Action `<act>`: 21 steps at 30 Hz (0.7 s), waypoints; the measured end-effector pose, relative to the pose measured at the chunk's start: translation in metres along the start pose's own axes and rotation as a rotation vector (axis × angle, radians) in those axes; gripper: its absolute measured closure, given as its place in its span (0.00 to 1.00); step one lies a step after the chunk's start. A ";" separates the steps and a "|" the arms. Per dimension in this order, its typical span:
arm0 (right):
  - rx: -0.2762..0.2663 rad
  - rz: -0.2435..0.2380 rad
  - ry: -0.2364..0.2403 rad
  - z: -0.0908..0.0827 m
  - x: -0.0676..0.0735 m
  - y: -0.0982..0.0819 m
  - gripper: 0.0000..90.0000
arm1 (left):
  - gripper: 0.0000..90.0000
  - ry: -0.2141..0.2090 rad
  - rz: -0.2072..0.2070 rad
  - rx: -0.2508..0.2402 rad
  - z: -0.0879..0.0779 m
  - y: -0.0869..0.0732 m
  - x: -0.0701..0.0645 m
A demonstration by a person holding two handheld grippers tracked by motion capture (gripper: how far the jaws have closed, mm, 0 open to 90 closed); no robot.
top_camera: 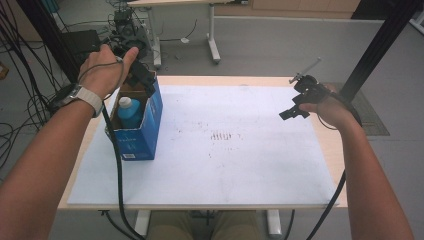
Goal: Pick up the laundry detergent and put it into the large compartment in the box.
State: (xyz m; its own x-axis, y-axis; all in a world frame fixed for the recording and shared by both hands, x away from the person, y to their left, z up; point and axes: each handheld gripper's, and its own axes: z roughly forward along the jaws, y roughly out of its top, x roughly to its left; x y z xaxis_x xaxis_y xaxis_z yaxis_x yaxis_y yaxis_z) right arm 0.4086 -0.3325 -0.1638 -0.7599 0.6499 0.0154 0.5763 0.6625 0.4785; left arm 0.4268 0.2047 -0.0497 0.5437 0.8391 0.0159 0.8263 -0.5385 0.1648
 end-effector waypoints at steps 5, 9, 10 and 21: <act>-0.001 -0.001 0.000 0.000 0.000 0.001 0.12 | 0.06 -0.025 0.099 0.006 -0.005 0.004 -0.003; -0.001 -0.003 -0.002 -0.001 0.001 0.004 0.12 | 0.06 -0.044 0.159 0.000 -0.011 0.008 -0.005; -0.001 -0.005 -0.002 -0.002 0.001 0.004 0.12 | 0.06 -0.041 0.174 0.000 -0.012 0.009 -0.007; 0.005 -0.006 -0.009 -0.004 0.002 0.005 0.12 | 0.06 -0.086 0.358 -0.017 -0.018 0.016 -0.025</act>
State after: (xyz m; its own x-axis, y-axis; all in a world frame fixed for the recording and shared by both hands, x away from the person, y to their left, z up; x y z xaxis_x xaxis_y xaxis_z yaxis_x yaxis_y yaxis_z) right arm 0.4082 -0.3294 -0.1580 -0.7605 0.6493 0.0044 0.5732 0.6682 0.4744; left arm 0.4243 0.1765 -0.0292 0.8089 0.5879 -0.0069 0.5793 -0.7950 0.1801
